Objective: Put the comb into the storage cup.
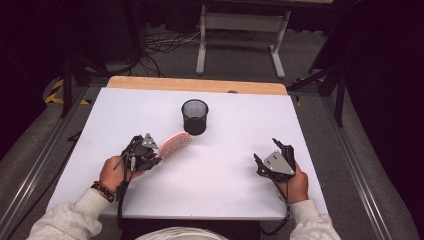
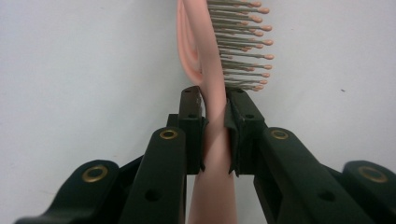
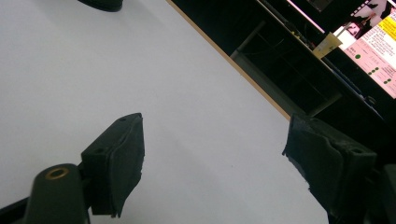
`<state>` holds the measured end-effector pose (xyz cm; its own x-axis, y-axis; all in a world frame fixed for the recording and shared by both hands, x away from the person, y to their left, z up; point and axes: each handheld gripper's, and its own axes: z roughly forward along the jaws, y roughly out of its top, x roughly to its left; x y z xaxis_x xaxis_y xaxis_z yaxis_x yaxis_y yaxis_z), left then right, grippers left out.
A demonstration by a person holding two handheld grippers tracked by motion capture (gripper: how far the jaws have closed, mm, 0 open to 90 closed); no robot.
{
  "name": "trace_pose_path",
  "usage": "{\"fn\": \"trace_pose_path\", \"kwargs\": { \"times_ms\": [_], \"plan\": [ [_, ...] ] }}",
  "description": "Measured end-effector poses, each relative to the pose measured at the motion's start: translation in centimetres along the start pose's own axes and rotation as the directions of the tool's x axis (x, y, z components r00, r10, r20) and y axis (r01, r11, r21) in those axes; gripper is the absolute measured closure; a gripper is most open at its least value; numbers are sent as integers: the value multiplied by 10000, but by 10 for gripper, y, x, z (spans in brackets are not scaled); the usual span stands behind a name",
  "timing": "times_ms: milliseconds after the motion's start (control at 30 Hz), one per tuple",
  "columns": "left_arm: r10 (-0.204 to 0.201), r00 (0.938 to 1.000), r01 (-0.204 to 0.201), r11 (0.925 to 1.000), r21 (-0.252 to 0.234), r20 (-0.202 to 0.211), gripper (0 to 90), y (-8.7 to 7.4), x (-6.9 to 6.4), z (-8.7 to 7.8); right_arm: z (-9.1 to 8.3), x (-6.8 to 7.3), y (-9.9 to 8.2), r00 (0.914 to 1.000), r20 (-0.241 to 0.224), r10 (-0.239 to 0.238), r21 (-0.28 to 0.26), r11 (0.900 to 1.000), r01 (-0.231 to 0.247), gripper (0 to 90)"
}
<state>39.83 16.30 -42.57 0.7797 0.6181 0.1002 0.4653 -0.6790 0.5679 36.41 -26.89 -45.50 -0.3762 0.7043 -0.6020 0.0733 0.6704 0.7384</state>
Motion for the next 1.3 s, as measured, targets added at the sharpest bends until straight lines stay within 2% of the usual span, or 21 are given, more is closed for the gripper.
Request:
{"fn": "trace_pose_path", "kwargs": {
  "times_ms": [167,233,333,367,500,533,600,633,700,767,833,867,900,933,967,1000,1067,1100,1233,1267,1300],
  "plan": [
    [67,9994,-98,9953,-959,-329,785,-11,1,-17,0,0,-1,10000,-19,-17,48,10000,17,201],
    [71,9989,-119,9947,-1018,-471,786,-13,0,-19,0,0,-1,10000,-23,-13,59,10000,13,202],
    [207,9979,-314,9831,-1806,-611,786,-19,-1,-29,1,1,-1,10000,-24,-43,67,10000,43,202],
    [207,9979,-314,9831,-1806,-611,786,-19,-1,-29,1,1,-1,10000,-9,-52,78,10000,52,202],
    [334,9956,-549,9654,-2548,-880,785,-23,-2,-41,0,1,-1,9999,102,-24,30,10000,24,202],
    [322,9961,-539,9594,-2767,-824,785,-24,-1,-45,0,1,-1,9999,102,-24,30,10000,24,202],
    [299,9944,-631,9378,-3414,-1015,785,-23,2,-57,0,1,-1,9999,120,7,32,10000,-8,202],
    [299,9944,-631,9378,-3414,-1015,785,-23,2,-57,0,1,-1,9999,114,6,34,10000,-7,203],
    [217,9947,-594,9194,-3889,-1006,785,-21,4,-62,0,1,-1,9999,123,-3,50,10000,3,202],
    [196,9974,-474,9036,-4258,-695,785,-18,8,-65,0,1,-1,9999,113,-7,28,10000,7,202],
    [149,9975,-450,8850,-4634,-685,785,-13,11,-66,0,1,-1,9999,132,-1,24,10000,1,202],
    [102,9989,-321,8641,-5023,-463,785,-9,13,-66,0,1,-1,9999,126,12,24,10000,-12,202],
    [111,9992,-298,8565,-5154,-394,785,-6,14,-65,0,1,-1,9999,123,-1,22,10000,1,202],
    [111,9992,-298,8565,-5154,-394,785,-6,14,-65,0,1,-1,9999,123,-1,22,10000,1,202],
    [119,9998,-192,8484,-5289,-172,785,-3,16,-64,0,1,-2,9999,136,18,34,10000,-18,202],
    [80,9999,-118,8301,-5575,-93,785,4,17,-61,0,1,-2,9999,122,24,29,10000,-25,202],
    [165,9999,-130,8167,-5769,8,785,10,19,-57,0,2,-2,9999,111,-30,8,10000,30,202],
    [165,9999,-130,8167,-5769,8,785,10,19,-57,-1,1,-2,9999,129,-65,-21,10000,65,202],
    [465,9988,-293,7932,-6083,125,785,25,21,-51,-1,1,-3,9999,153,-46,-77,10000,47,202],
    [557,9979,-221,7764,-6298,336,785,33,23,-47,-1,1,-3,9999,147,-33,-75,10000,34,202],
    [547,9977,-173,7684,-6398,388,785,38,25,-45,-1,1,-3,9999,154,-16,-75,10000,17,201]
  ]
}}
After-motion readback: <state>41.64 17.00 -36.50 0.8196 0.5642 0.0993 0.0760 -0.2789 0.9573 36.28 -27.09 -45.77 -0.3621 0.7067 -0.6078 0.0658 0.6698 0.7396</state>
